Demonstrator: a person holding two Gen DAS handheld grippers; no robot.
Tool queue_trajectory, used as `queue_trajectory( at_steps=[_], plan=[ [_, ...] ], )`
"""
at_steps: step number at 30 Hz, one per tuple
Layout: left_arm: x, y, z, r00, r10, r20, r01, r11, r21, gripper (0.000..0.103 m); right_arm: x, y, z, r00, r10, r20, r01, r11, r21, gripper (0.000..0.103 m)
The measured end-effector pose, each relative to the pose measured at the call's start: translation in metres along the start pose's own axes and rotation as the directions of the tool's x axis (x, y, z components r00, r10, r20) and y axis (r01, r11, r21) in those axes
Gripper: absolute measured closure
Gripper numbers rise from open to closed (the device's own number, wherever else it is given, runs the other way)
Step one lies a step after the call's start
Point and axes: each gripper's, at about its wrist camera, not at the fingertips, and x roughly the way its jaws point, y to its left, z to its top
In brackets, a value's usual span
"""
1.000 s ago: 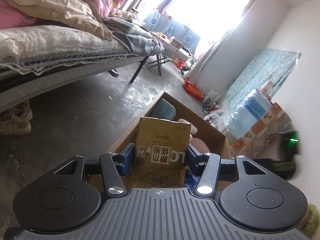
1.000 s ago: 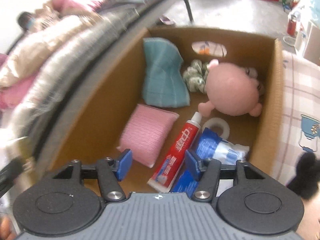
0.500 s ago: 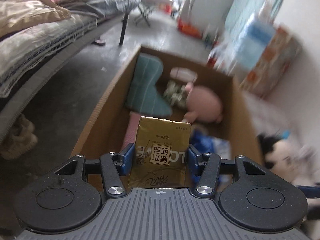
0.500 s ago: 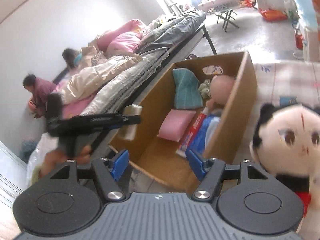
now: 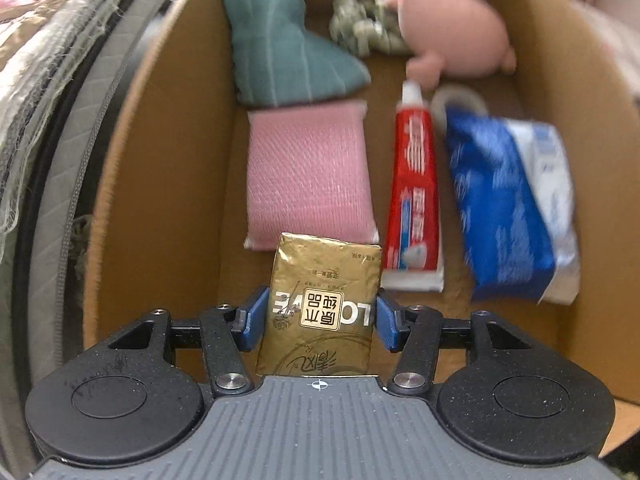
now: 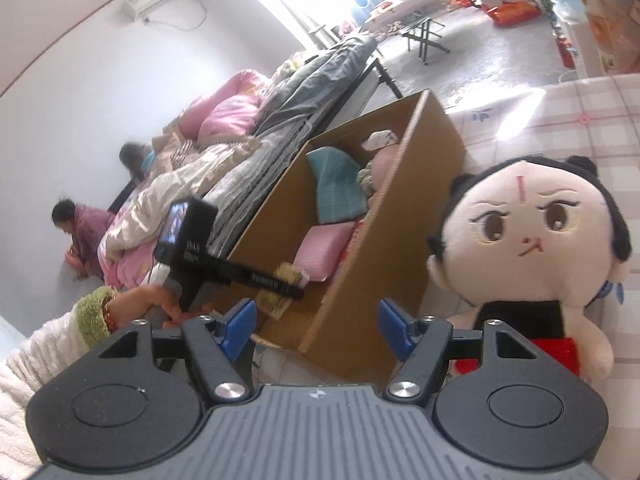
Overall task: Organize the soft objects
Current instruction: 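Lower the gold packet into the box and open the left gripper while the right gripper withdraws, then move both grippers back over the bed toward the blue-and-white medicine box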
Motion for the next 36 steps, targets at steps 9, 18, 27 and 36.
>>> queue_trajectory(
  at_steps=[9,18,27,36],
  plan=[
    [0.025,0.008,-0.003,0.994,0.071,-0.087,-0.073,0.997,-0.014,0.048,0.002,-0.034,-0.003,1.0,-0.013,0.014,0.012,0.997,0.071,0.033],
    [0.022,0.017,-0.003,0.986,0.157,-0.059,-0.156,0.988,0.016,0.036,-0.001,-0.038,-0.006,1.0,-0.019,0.016,0.017,0.997,0.072,0.032],
    [0.002,0.01,-0.007,0.988,0.151,0.025,-0.151,0.989,0.006,0.029,-0.007,-0.034,-0.011,0.999,-0.029,0.038,0.027,0.997,0.069,0.031],
    [-0.058,-0.007,-0.033,0.977,0.067,0.203,-0.057,0.997,-0.057,0.016,-0.038,-0.04,-0.035,0.983,-0.125,0.133,0.114,0.989,0.09,0.019]
  ],
)
